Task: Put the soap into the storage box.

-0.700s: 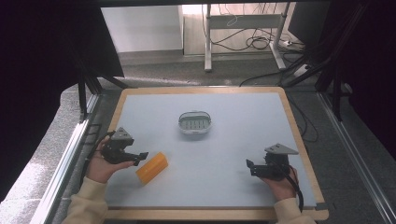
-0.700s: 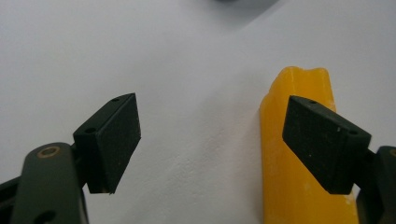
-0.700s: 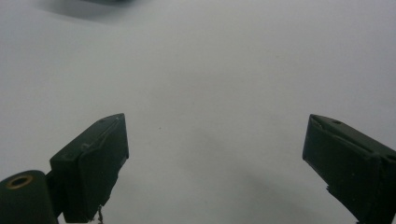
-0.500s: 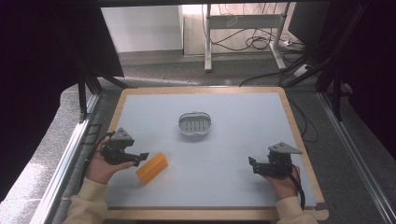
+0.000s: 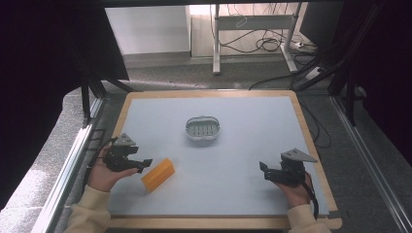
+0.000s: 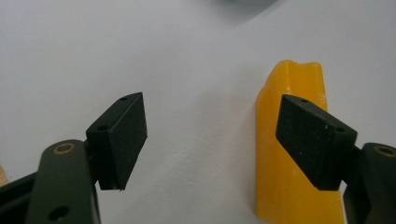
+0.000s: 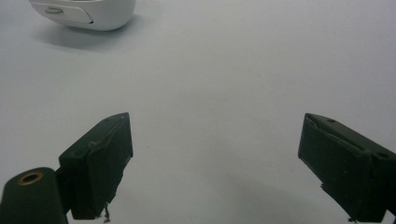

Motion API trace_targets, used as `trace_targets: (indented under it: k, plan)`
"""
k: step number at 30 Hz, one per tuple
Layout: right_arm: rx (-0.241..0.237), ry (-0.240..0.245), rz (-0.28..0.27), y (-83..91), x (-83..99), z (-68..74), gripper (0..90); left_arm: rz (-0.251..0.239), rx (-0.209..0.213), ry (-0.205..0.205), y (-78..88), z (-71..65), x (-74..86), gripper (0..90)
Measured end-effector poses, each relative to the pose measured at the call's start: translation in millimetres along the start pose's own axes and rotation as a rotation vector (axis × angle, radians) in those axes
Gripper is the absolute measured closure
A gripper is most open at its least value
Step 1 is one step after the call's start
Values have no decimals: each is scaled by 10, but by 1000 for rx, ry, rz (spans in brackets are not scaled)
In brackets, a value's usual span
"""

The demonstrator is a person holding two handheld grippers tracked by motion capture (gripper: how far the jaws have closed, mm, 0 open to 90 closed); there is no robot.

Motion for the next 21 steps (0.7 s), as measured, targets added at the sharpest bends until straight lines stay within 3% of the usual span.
trace_targets:
  k: [3,10,16,21]
  plan:
    - [-47,-1,-31,22,-30,54,100,-13,-6,-4,75,-5,-13,248]
    - [-40,25,-7,-10,1,71,100,-28,-9,-8,140,-9,-32,248]
    - [-38,15,0,-19,9,63,103,-31,-8,-16,166,-37,-46,248]
    - [-55,-4,-34,7,-31,64,105,-38,-22,-11,182,-30,-55,248]
Point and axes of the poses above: each handheld gripper's, and its own axes: y roughly backward along the jaws, x roughly out of its underside, z roughly to its left, the point moved 10 cm from there along -y, roughly forward along the jaws, and after that the axes turned 6 degrees about z, right-handed, at the moved point
